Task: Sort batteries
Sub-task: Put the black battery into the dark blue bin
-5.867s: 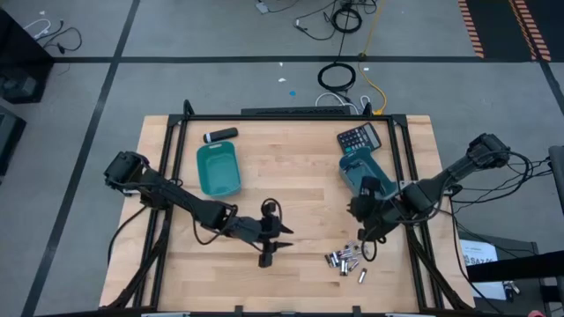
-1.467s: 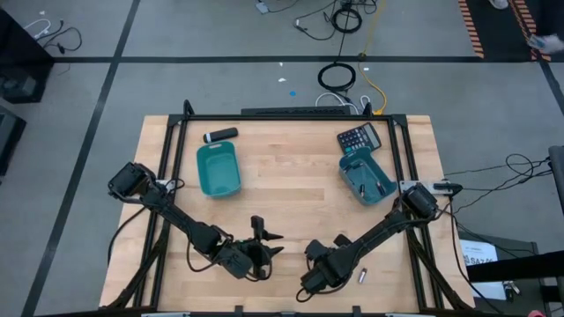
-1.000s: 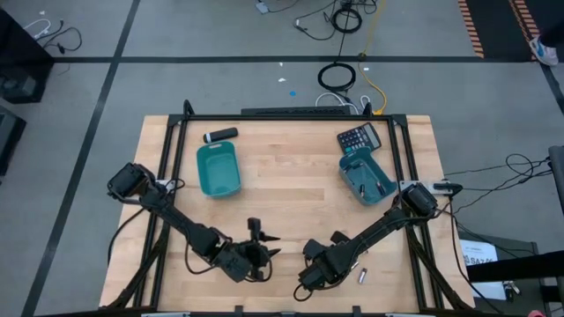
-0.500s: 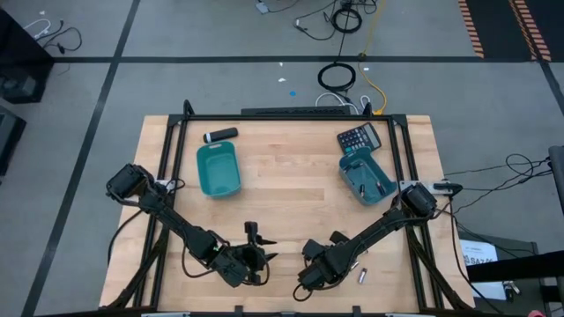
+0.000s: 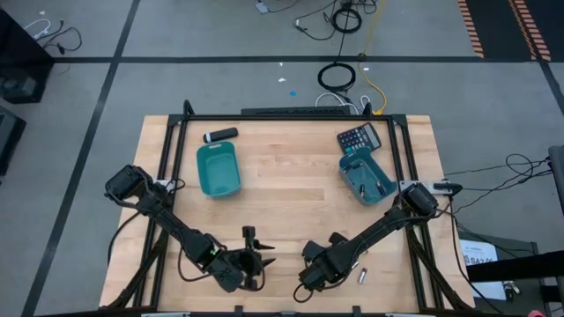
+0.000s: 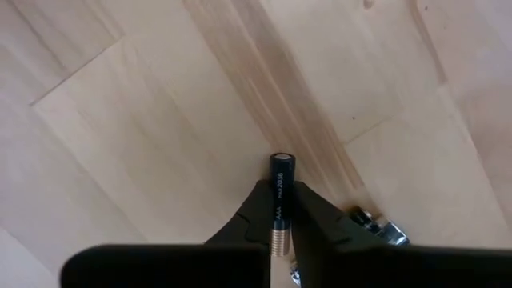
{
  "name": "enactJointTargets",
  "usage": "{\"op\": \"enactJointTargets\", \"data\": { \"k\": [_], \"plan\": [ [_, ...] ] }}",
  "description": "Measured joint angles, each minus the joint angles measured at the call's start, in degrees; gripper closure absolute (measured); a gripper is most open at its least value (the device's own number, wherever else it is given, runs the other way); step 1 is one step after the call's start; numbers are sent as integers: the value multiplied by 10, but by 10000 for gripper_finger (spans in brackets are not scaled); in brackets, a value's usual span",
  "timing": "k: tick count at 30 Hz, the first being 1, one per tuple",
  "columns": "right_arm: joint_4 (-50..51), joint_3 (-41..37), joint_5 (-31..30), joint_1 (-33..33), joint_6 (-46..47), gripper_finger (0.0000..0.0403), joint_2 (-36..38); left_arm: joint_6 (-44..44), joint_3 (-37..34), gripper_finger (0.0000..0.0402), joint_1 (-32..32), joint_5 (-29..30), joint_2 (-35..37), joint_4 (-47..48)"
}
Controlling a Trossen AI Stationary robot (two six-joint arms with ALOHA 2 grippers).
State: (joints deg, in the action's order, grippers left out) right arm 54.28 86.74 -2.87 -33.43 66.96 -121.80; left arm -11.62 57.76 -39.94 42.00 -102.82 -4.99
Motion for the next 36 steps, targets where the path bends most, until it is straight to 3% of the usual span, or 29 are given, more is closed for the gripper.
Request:
{"op": "enactJointTargets", "data": {
  "k": [18, 29, 36],
  "plan": [
    [65, 28, -3, 0, -36, 402, -5, 1, 0, 233, 0, -1, 0, 12],
    [78, 31, -36, -1, -25, 403, -5, 0, 0, 233, 0, -1, 0, 13],
    [206, 104, -94, -2, -34, 403, -4, 0, 0, 233, 0, -1, 0, 13]
  ]
}}
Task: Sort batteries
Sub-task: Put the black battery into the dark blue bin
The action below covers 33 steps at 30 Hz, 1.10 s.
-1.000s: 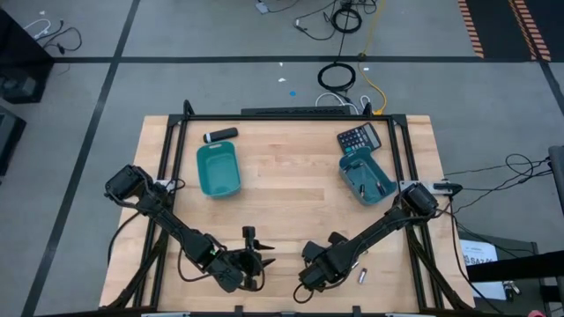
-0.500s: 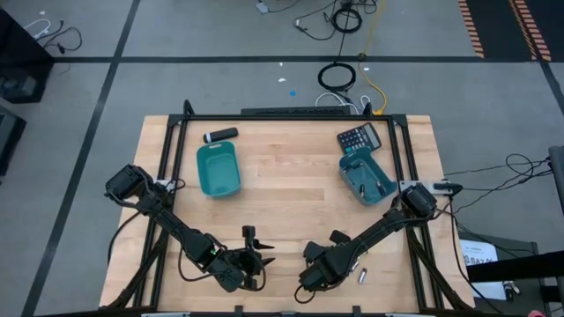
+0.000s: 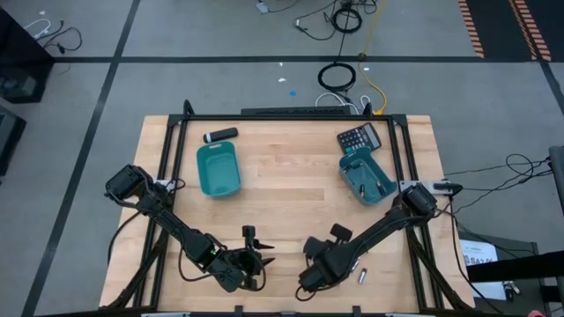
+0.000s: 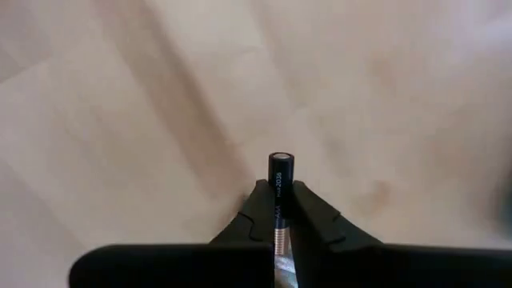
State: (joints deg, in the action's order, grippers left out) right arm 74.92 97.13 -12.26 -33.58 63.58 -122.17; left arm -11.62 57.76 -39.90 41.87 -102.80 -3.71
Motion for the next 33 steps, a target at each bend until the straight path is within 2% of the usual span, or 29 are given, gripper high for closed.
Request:
{"op": "enactJointTargets", "data": {
  "k": [6, 11, 17, 22, 27, 33],
  "plan": [
    [153, 76, -76, 0, -5, 403, 2, 0, 0, 233, 2, 4, 0, -7],
    [149, 48, -134, 10, -26, 402, 53, 0, 1, 233, 3, 6, 0, -20],
    [150, -73, -168, 31, -7, 402, 161, 0, 1, 233, 6, 11, 0, -24],
    [129, -185, -194, 47, 2, 402, 258, 5, 1, 233, 24, 41, 0, -24],
    [111, -294, -210, 66, -13, 402, 353, 27, 1, 233, 67, 69, 0, -26],
    [96, -406, -208, 106, -25, 402, 453, 29, 1, 233, 137, 59, 0, -68]
  ]
}}
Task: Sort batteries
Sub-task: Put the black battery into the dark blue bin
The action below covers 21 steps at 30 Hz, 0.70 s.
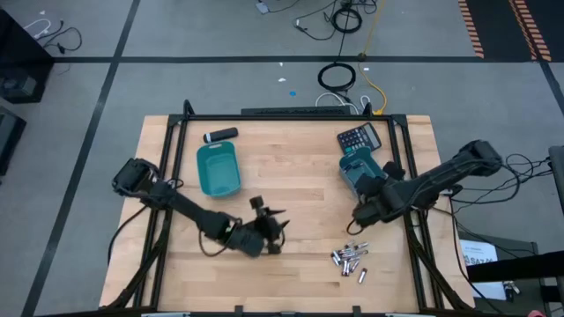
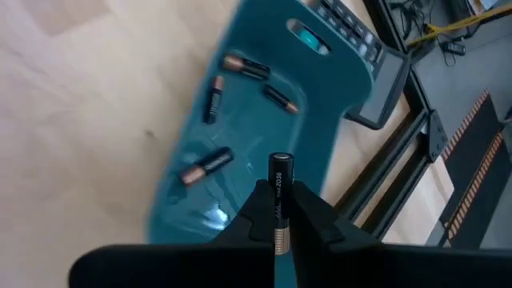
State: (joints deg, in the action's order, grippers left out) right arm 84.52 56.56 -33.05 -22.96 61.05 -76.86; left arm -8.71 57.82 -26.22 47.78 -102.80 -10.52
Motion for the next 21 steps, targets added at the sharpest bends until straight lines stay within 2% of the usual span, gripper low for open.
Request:
{"op": "enactJointTargets", "data": {
  "k": [5, 12, 18, 21],
  "plan": [
    [-34, -46, -7, 42, -36, 378, 45, 3, 0, 233, 42, -48, 0, -50],
    [-57, -50, -32, 88, -92, 317, 53, 12, 15, 233, 64, -73, 0, -39],
    [-81, -50, -30, 104, -126, 269, 53, -3, 16, 233, 66, -95, 0, -35],
    [-86, -41, -24, 96, -124, 252, 53, 5, 20, 233, 67, -142, 0, -31]
  ]
}}
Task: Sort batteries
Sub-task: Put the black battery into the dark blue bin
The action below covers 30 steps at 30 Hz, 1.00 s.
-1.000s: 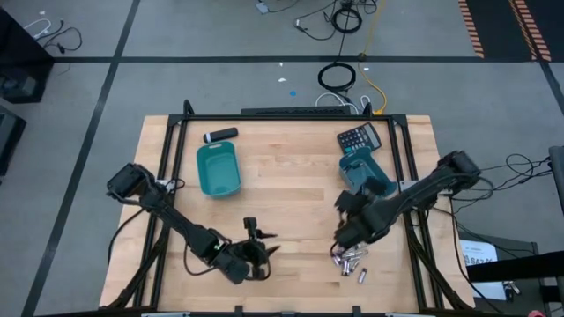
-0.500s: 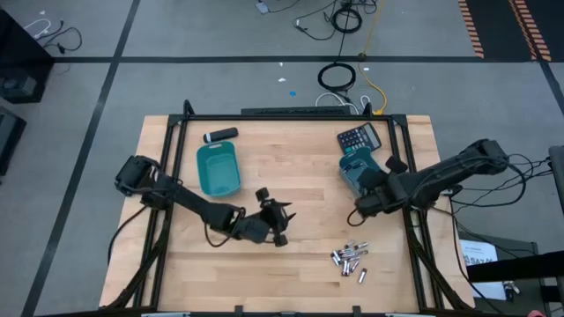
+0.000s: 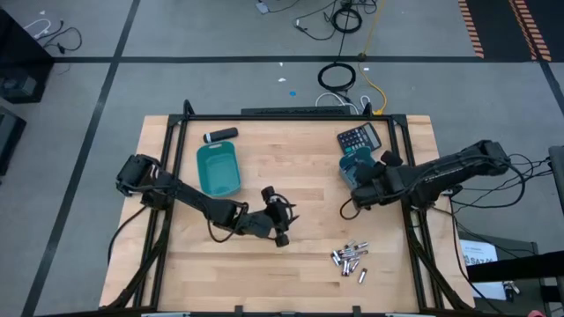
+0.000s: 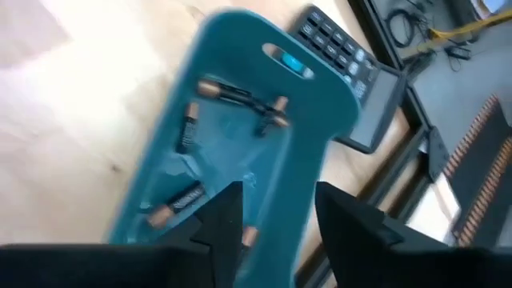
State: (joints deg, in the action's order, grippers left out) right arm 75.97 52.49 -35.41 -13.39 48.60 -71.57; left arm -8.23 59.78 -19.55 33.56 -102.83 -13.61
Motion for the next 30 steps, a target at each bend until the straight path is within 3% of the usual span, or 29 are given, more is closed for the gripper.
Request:
{"op": "enactJointTargets", "data": {
  "k": [4, 9, 16, 22, 30],
  "plan": [
    [-22, 26, -7, -50, 8, 245, 0, -4, 33, 233, 3, -59, 0, 47],
    [-49, 44, -36, -127, 48, 256, 0, 10, 80, 233, 0, -63, 0, 128],
    [-165, 4, -36, -223, 111, 265, -23, 56, 101, 233, -7, -89, 0, 139],
    [-174, -1, -43, -269, 173, 265, -46, 27, 138, 233, 0, -136, -14, 168],
    [-171, -1, -89, -317, 223, 266, -49, 50, 232, 233, 0, -175, -91, 235]
  ]
}}
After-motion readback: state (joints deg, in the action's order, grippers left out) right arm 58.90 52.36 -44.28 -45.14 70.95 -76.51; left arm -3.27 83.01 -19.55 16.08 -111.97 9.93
